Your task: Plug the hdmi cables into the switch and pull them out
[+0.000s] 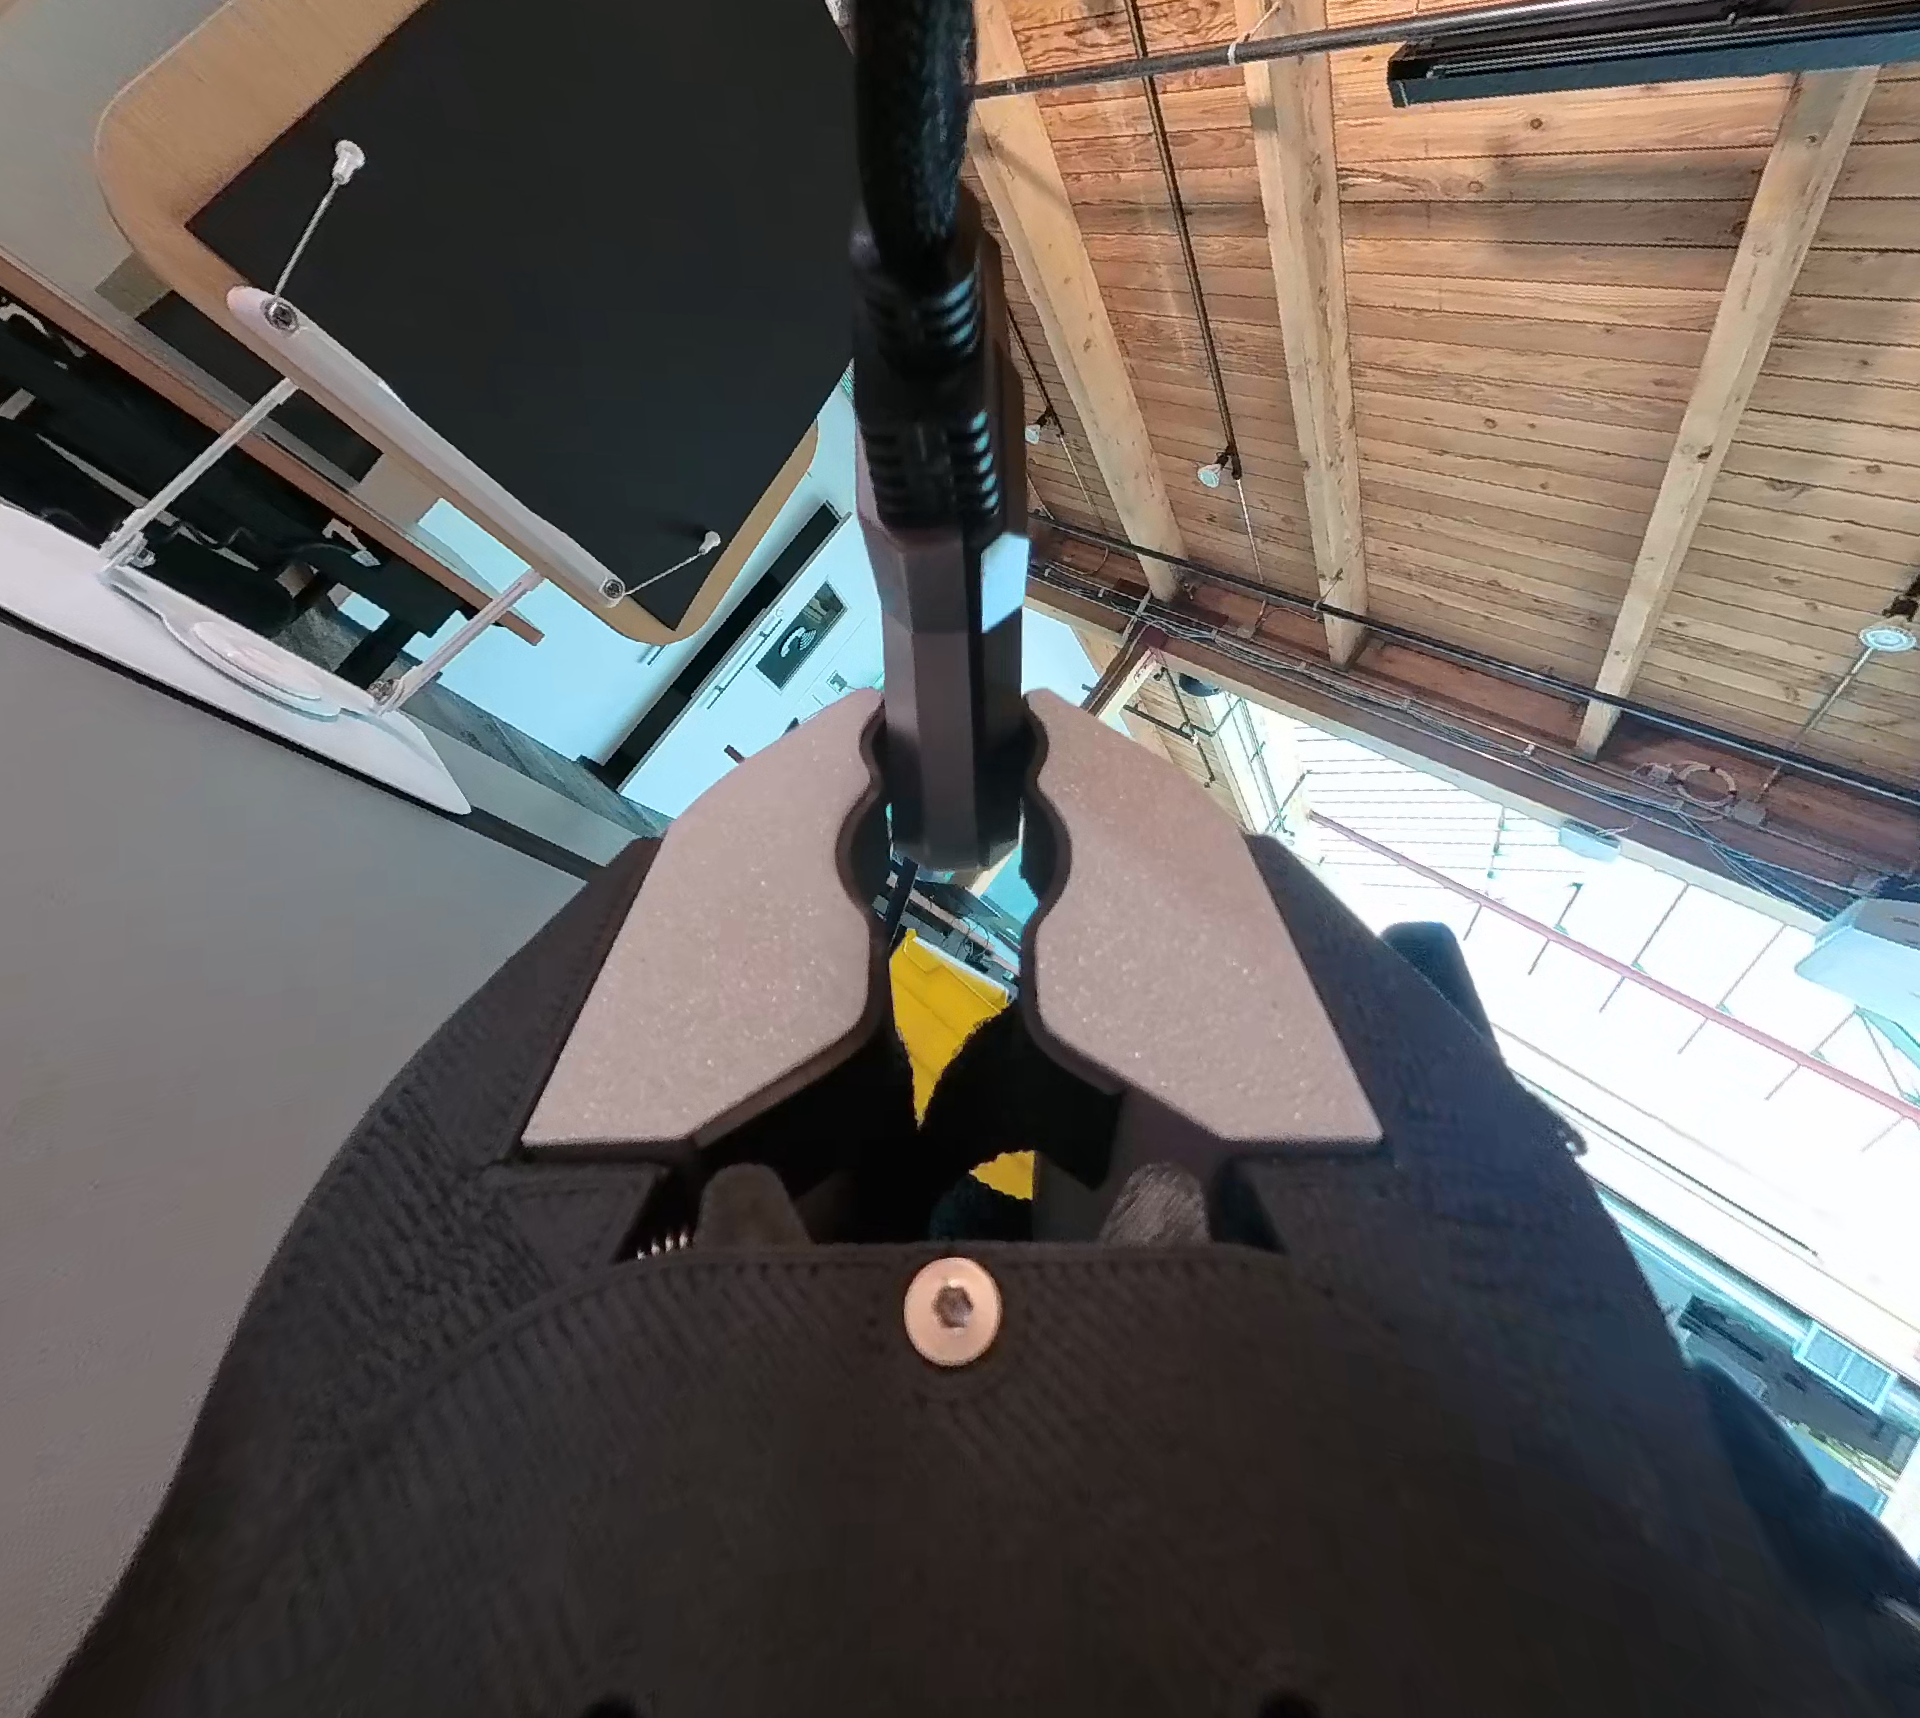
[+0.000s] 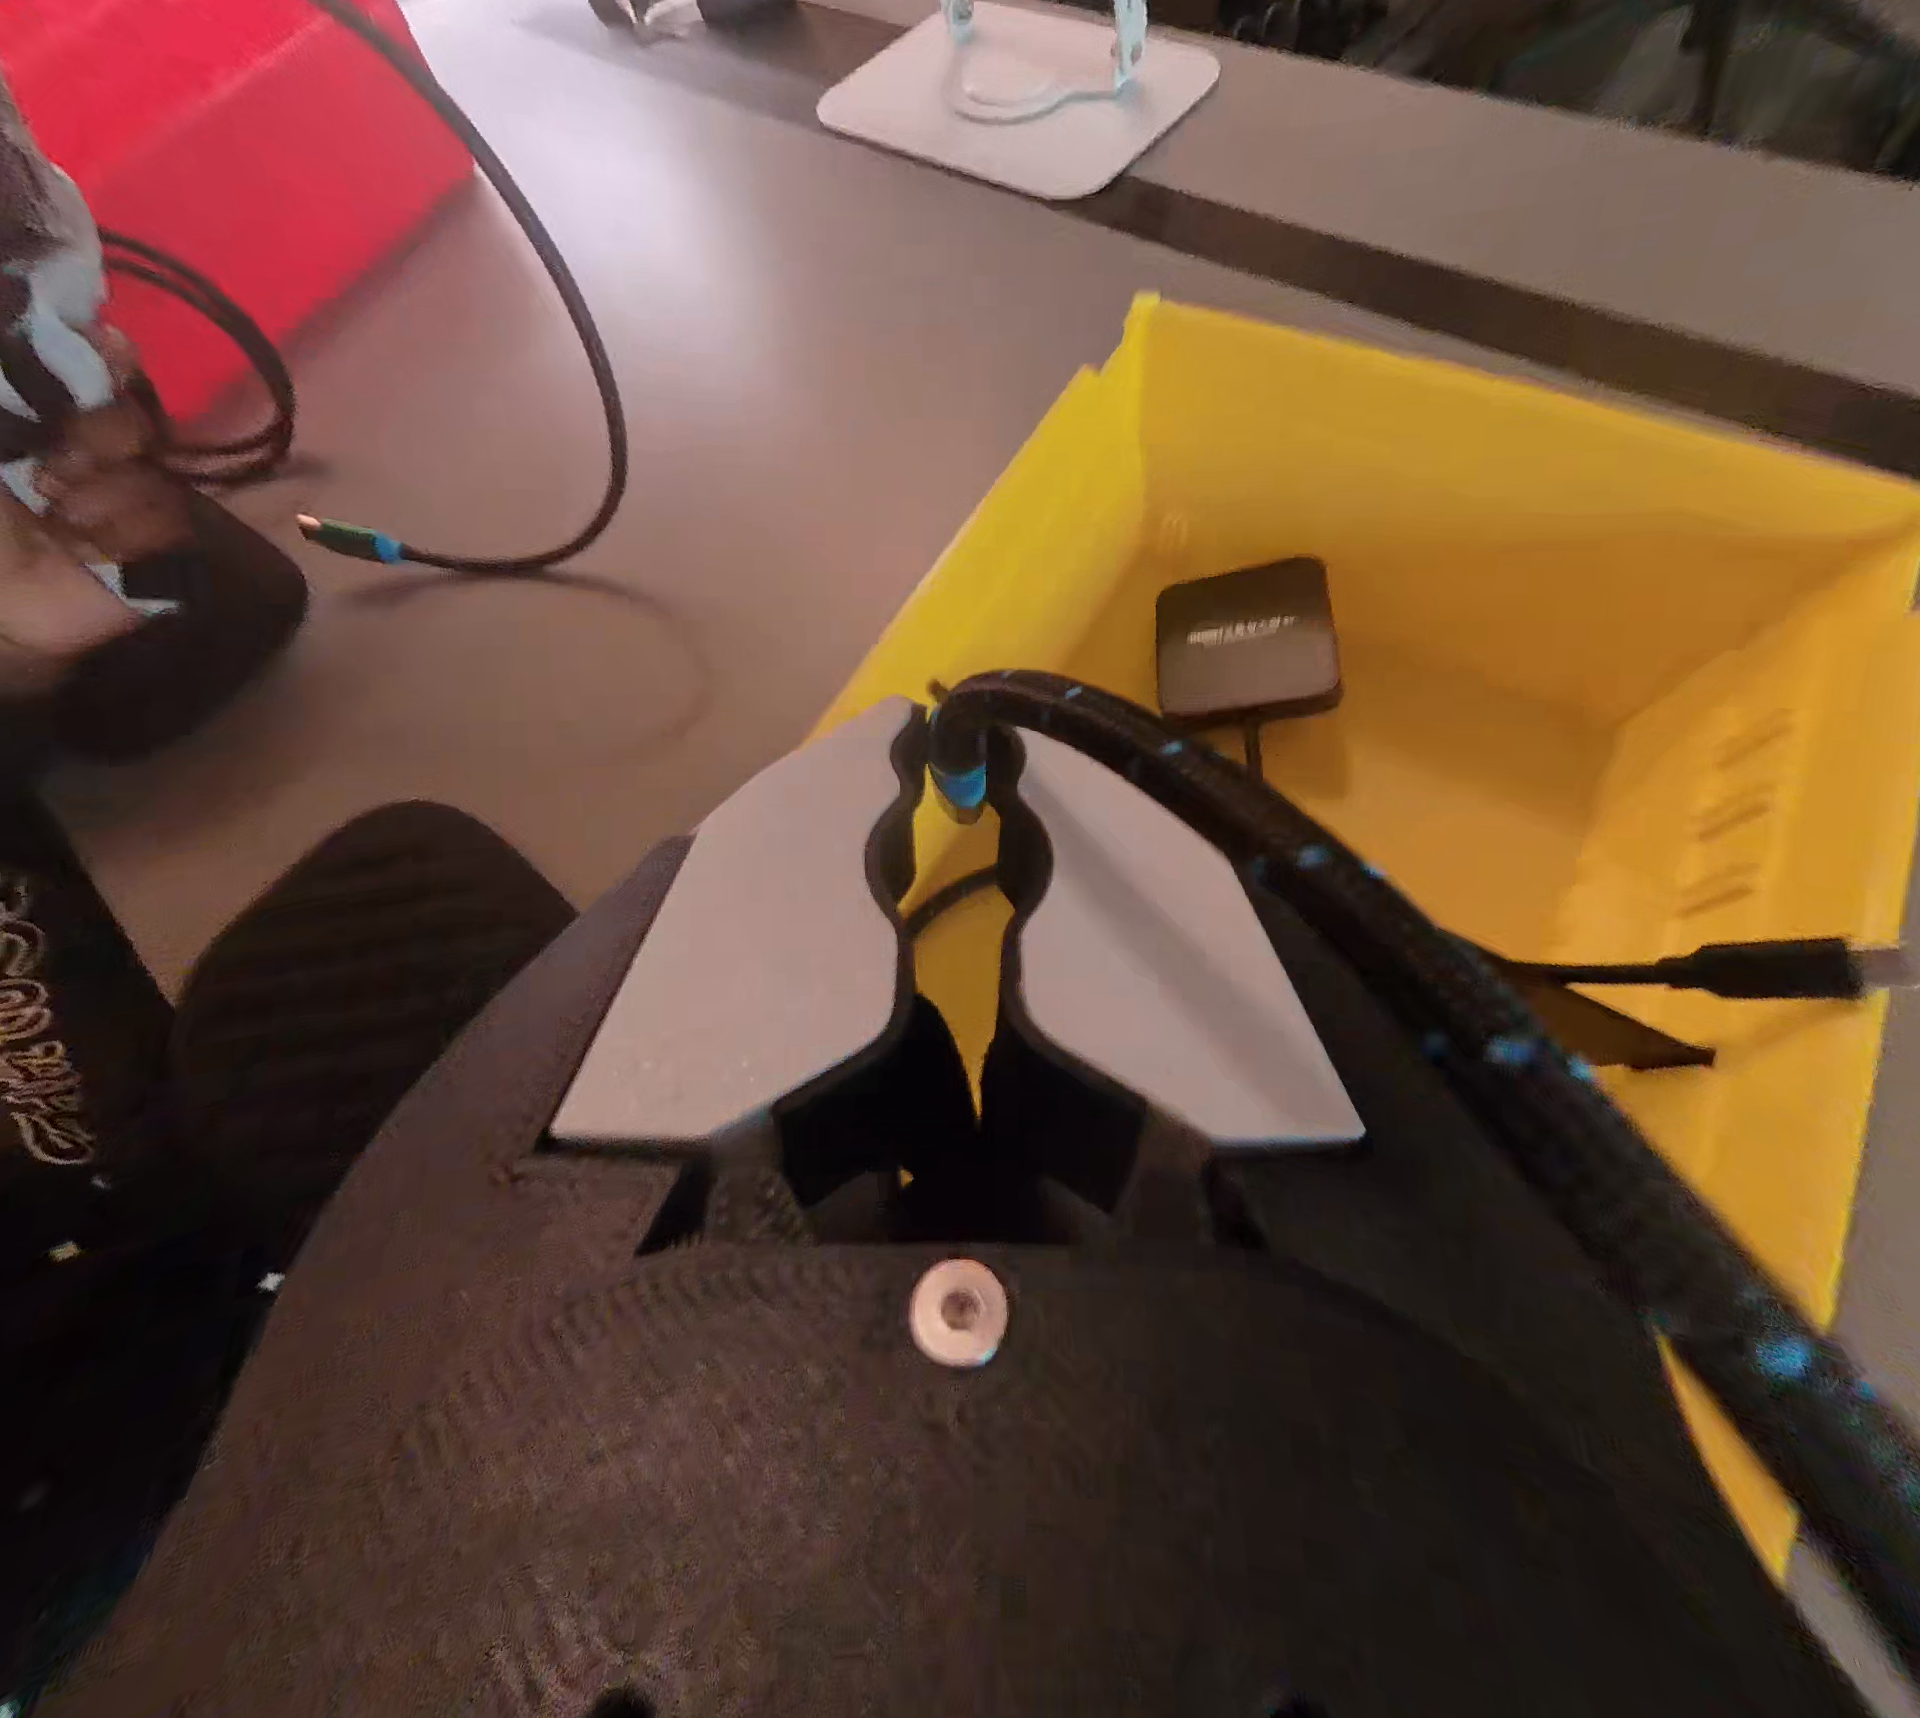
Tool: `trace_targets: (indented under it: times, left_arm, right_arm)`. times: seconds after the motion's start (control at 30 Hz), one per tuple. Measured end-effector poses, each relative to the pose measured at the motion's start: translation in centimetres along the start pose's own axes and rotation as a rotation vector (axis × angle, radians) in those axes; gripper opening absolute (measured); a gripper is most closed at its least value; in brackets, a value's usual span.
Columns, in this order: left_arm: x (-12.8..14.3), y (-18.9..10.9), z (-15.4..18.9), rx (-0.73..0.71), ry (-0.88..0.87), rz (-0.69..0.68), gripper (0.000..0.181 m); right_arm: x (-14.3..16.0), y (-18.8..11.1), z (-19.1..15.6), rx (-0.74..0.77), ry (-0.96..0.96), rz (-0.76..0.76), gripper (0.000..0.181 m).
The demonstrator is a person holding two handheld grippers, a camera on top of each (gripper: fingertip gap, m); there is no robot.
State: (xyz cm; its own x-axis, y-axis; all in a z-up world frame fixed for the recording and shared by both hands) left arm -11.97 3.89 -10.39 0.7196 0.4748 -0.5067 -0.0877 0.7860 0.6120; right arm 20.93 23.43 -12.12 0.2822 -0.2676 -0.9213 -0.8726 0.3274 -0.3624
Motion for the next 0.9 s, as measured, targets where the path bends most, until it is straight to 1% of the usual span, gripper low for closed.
trace_targets:
  times: [0.07, 0.13, 0.23, 0.33, 0.43, 0.5, 0.6, 0.67, 0.73, 0.8, 0.83, 0.9]
  left_arm:
    - [0.0, 0.0, 0.0, 0.001, 0.001, -0.003, 0.02]
    - [0.0, 0.0, -0.1, -0.001, -0.001, -0.001, 0.02]
    - [0.2, 0.1, -0.1, 0.001, -0.016, -0.009, 0.02]
    - [0.4, 0.1, 0.1, 0.006, -0.02, -0.016, 0.02]
    - [0.3, 0.1, 0.2, 0.011, -0.002, -0.013, 0.02]
    - [0.2, 0.1, 0.3, 0.013, 0.006, -0.011, 0.02]
    - [0.3, 0.0, 0.2, 0.013, -0.002, -0.016, 0.02]
    - [0.3, 0.0, 0.2, 0.013, -0.006, -0.015, 0.02]
    - [0.3, 0.1, 0.2, 0.014, -0.007, -0.018, 0.02]
    - [0.4, 0.1, 0.2, 0.013, -0.011, -0.021, 0.02]
    - [0.4, 0.1, 0.2, 0.012, -0.012, -0.021, 0.02]
    - [0.4, 0.1, 0.2, 0.011, -0.012, -0.021, 0.02]
  right_arm:
    - [-2.6, -0.9, -0.9, -0.027, 0.033, 0.062, 0.011]
    - [-5.7, -2.6, -2.2, -0.045, 0.058, 0.13, 0.011]
    - [-9.6, -5.1, -4.1, -0.038, 0.009, 0.181, 0.01]
    - [-13.7, -6.4, -6.5, -0.128, -0.016, 0.251, 0.01]
    - [-16.2, -6.5, -8.1, -0.239, -0.06, 0.325, 0.01]
    - [-16.5, -6.4, -8.7, -0.337, -0.063, 0.384, 0.01]
    - [-14.8, -6.1, -8.5, -0.439, -0.073, 0.481, 0.01]
    - [-12.5, -5.8, -7.8, -0.492, -0.071, 0.512, 0.01]
    - [-9.6, -4.7, -5.9, -0.476, 0.002, 0.501, 0.01]
    - [-5.8, -3.0, -3.3, -0.4, 0.123, 0.408, 0.012]
    - [-3.7, -2.1, -2.1, -0.353, 0.182, 0.334, 0.01]
    - [0.2, -0.8, -0.3, -0.256, 0.254, 0.185, 0.011]
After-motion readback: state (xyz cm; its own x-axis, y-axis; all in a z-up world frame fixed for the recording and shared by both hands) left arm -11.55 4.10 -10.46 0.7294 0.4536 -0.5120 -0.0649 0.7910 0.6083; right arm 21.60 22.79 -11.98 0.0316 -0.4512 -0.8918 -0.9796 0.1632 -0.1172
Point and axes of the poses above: each gripper's, where its closed fingertips meet, y out along the fingers, x out of its underside, z = x × y across the jaws, the point moved 1 cm from there along -y, back along the fingers, and after that the axes turned 8 degrees about z, right-handed, at the moved point
